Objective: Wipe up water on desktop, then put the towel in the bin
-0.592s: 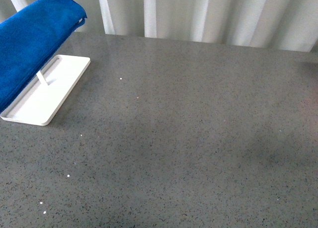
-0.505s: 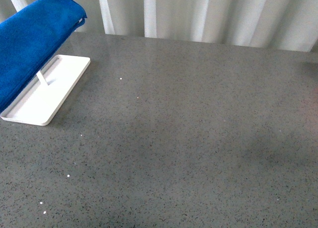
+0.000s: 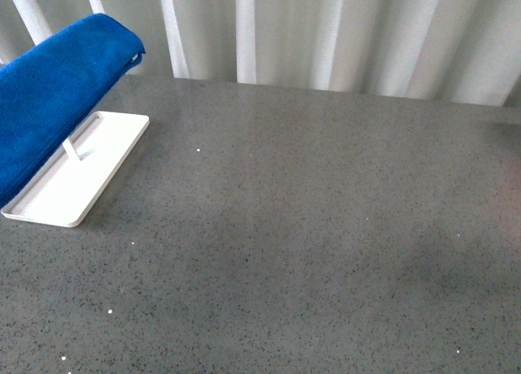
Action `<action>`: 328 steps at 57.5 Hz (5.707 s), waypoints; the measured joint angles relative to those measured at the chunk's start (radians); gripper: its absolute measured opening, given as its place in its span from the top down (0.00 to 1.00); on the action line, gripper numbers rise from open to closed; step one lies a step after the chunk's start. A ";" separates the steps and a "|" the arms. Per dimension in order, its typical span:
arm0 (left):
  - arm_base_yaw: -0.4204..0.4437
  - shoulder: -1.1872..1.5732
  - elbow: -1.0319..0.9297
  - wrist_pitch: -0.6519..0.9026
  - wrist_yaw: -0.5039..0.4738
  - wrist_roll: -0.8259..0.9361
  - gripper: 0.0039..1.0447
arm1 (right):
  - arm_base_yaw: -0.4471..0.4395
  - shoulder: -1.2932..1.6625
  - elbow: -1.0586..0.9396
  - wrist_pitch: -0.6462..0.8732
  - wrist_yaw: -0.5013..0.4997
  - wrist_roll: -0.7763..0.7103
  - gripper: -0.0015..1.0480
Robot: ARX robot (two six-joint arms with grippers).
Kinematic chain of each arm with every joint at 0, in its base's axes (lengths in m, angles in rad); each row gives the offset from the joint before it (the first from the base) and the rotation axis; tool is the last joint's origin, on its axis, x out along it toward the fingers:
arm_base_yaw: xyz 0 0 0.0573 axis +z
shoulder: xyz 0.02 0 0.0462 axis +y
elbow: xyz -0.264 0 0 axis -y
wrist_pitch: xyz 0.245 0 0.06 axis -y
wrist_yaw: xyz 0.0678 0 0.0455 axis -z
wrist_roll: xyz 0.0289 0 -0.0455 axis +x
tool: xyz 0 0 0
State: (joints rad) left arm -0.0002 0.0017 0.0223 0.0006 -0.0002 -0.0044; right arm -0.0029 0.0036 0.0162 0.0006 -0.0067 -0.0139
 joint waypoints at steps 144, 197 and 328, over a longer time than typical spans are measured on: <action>-0.104 2.192 1.563 0.076 -0.395 0.232 0.06 | 0.000 0.000 0.000 0.000 0.001 0.000 0.07; -0.074 2.289 1.660 -0.021 -0.406 0.262 0.06 | 0.000 0.000 0.000 0.000 0.001 0.000 0.07; -0.483 1.872 1.168 0.671 0.220 -0.342 0.95 | 0.000 0.000 0.000 0.000 0.001 0.000 0.07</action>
State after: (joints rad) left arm -0.4831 1.8740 1.1904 0.6716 0.2195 -0.3466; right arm -0.0029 0.0036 0.0162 0.0006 -0.0055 -0.0135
